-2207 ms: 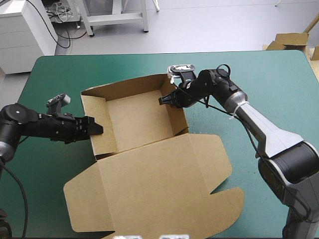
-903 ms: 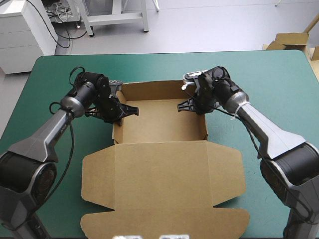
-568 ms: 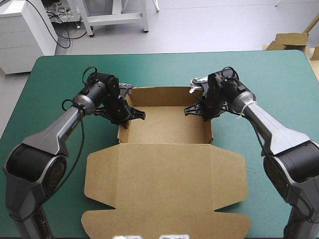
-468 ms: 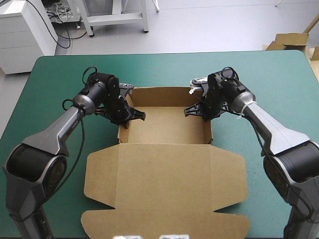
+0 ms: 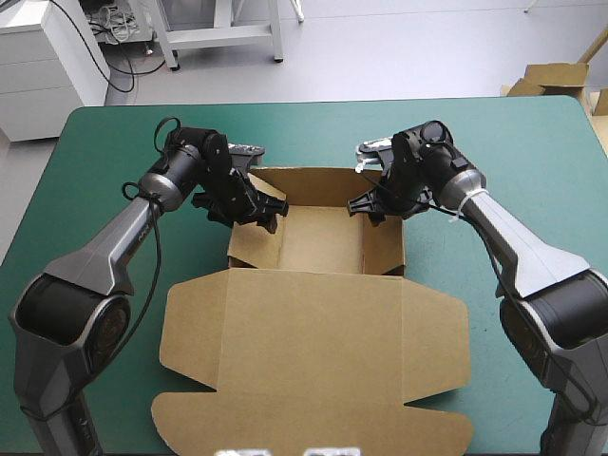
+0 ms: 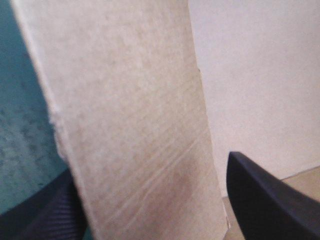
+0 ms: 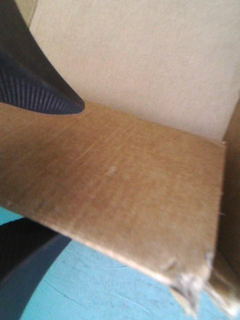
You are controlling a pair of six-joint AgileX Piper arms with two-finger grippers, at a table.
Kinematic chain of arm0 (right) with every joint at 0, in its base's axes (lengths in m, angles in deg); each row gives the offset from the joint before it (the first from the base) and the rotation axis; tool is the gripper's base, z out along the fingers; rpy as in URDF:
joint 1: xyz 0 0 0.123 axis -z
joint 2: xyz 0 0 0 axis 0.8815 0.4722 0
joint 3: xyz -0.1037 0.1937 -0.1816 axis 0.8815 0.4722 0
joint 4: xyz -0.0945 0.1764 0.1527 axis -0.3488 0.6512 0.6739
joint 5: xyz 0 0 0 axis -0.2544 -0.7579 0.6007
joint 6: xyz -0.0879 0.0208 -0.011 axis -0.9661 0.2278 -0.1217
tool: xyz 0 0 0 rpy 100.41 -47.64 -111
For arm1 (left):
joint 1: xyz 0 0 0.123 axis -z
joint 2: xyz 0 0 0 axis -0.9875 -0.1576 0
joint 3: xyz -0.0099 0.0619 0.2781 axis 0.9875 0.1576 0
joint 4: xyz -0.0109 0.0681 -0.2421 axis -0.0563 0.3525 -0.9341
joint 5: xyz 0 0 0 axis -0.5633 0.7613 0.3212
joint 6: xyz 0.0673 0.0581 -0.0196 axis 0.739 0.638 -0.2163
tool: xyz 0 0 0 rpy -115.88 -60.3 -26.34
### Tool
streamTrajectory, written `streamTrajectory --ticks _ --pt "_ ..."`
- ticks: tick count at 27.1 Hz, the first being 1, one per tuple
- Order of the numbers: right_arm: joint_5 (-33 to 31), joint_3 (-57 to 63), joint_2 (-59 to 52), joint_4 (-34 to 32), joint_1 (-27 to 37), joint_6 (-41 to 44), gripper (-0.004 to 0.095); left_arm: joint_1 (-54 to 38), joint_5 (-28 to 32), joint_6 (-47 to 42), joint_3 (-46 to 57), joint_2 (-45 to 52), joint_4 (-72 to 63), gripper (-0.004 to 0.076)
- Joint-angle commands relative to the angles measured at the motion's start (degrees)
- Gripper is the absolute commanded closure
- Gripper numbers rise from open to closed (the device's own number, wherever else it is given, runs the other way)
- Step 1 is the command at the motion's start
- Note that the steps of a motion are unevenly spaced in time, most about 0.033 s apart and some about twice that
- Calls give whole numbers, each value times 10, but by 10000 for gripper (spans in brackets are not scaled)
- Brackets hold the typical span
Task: Fold the box
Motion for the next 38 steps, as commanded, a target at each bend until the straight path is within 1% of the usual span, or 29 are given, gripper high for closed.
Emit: streamTrajectory --ticks 1,4,8,10,12,15,16,17,18,19,21,24,26,31,34,35,38 --pt "8 -57 -36 -10 0 0 357 3 -30 2 -52 33 23 187" --pt "8 -80 -51 -34 0 -15 357 3 -30 2 -85 44 39 187" --pt "8 -94 -78 -86 0 -28 357 3 -29 2 -146 60 28 193" --pt "8 -95 -91 -95 0 -24 357 3 -29 2 -178 68 28 225" --pt "8 -95 -102 -95 0 -18 357 3 -29 2 -204 78 32 278" --pt "8 -95 -111 -94 0 5 357 3 -29 27 -225 105 36 428" --pt "8 -95 -113 -94 0 5 357 3 -30 57 -225 117 30 528" --pt "8 -93 -113 -94 1 5 357 3 -30 72 -223 129 25 611" --pt "8 -92 -110 -94 1 6 357 3 -30 82 -218 139 11 723" --pt "8 -91 -109 -92 1 8 357 3 -30 104 -210 154 -4 724" --pt "8 -91 -104 -87 1 20 357 3 -30 113 -194 172 -21 731" --pt "8 -91 -90 -67 1 20 357 3 -30 116 -152 208 -10 731" --pt "8 -90 -79 -66 1 20 357 3 -30 117 -118 231 12 731" --pt "8 -90 -50 -63 1 25 357 3 -28 117 8 294 58 731" --pt "8 -90 -28 -62 2 25 357 3 0 116 134 355 98 731" --pt "8 -86 -25 -62 2 25 357 3 7 110 157 368 108 731" --pt "8 -35 -24 -62 2 27 357 3 54 100 249 430 109 731"
